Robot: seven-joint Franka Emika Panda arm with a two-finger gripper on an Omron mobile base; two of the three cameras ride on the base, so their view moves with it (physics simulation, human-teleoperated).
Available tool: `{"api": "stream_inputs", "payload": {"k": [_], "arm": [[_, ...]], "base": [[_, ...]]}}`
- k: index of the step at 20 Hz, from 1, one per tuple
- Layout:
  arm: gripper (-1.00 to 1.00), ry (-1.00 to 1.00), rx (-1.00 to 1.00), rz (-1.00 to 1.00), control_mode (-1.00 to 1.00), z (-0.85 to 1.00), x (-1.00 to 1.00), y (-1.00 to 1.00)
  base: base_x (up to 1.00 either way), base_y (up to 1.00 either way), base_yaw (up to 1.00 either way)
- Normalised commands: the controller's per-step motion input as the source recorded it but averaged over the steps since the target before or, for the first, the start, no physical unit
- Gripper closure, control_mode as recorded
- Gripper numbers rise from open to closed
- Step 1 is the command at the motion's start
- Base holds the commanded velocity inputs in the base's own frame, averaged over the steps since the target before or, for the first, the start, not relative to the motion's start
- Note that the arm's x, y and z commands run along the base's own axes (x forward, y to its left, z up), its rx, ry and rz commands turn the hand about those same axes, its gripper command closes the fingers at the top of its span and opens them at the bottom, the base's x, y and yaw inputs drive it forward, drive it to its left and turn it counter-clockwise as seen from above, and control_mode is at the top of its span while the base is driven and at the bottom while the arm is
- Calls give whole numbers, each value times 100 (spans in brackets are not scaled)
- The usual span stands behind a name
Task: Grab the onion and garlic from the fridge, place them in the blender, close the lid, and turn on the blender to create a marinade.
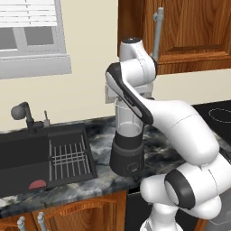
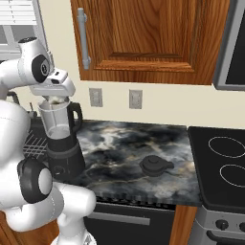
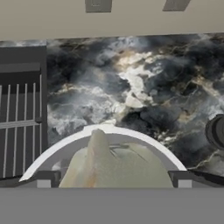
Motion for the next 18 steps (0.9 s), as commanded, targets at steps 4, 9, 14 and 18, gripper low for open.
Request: {"api": "stream_inputs", "payload": {"k": [4, 9, 14, 18], "arm": [[-100, 0, 0, -1, -100, 9, 4, 0], [-100, -3, 0, 0, -100, 23, -8, 0], [-100, -13, 0, 0, -100, 34, -35, 0], [-100, -10, 2, 0, -100, 18, -100, -33]], "base": [[0, 0, 0], [0, 0, 0], [0, 0, 0], [0, 0, 0]]}}
